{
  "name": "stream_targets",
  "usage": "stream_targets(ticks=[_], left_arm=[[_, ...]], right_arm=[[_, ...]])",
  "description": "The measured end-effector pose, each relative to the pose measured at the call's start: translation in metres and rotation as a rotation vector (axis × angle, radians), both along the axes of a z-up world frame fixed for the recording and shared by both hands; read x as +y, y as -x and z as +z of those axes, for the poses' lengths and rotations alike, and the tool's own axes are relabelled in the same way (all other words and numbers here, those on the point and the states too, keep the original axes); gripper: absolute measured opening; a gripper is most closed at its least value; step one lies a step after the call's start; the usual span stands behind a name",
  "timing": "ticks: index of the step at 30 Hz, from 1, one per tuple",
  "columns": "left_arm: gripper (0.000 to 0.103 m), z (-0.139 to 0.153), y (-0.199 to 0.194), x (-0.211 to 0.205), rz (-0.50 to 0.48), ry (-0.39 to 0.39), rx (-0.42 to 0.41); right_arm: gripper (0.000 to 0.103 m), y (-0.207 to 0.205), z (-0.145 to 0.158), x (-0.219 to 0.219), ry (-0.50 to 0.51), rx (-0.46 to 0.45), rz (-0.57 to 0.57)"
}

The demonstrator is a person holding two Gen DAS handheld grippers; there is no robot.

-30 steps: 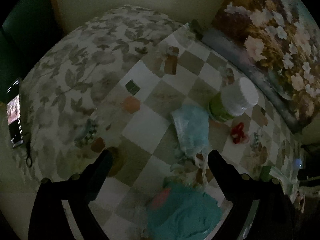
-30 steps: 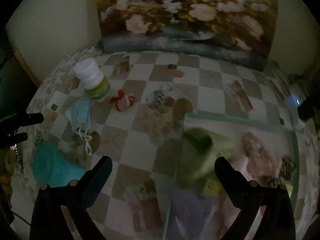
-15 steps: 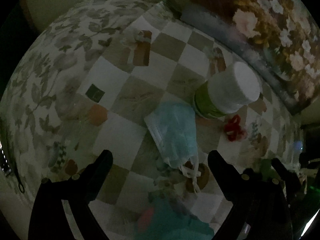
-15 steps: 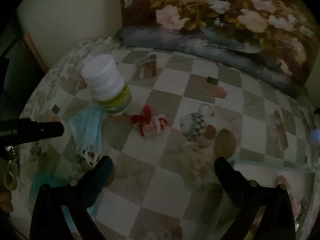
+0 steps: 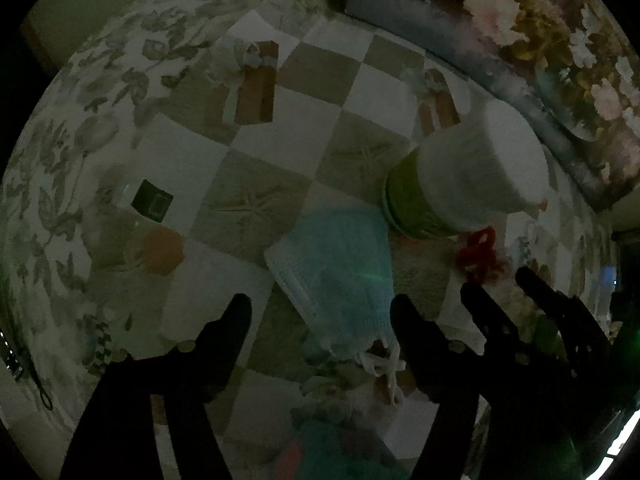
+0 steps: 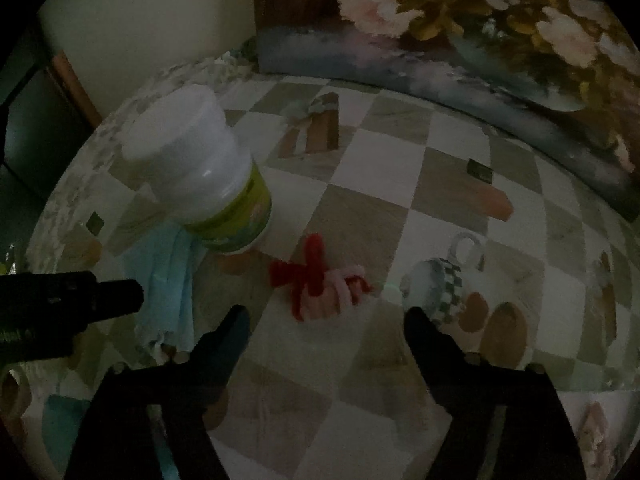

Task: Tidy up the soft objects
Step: 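Grasp the red-and-pink scrunchie with the right tool while the left tool grasps the blue face mask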

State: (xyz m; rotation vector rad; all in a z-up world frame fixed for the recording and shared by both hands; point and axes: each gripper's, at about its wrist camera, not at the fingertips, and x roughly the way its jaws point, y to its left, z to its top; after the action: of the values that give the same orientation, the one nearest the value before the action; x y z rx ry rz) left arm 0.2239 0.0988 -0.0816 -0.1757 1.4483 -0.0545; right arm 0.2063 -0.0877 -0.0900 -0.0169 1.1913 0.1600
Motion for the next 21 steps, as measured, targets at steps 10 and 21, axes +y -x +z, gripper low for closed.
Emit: stream_targets(ticks=[10, 21], left_arm=[[0.049, -0.020, -0.011, -0.004, -0.013, -0.004, 0.046], [0.014, -0.019, -0.011, -0.005, -0.004, 0.009, 0.019]], right_arm=[[0.053, -0.014, -0.010, 0.000, -0.022, 0.009, -0.004], [0.040, -0.012, -0.007, -0.005, -0.060, -0.014, -0.011]])
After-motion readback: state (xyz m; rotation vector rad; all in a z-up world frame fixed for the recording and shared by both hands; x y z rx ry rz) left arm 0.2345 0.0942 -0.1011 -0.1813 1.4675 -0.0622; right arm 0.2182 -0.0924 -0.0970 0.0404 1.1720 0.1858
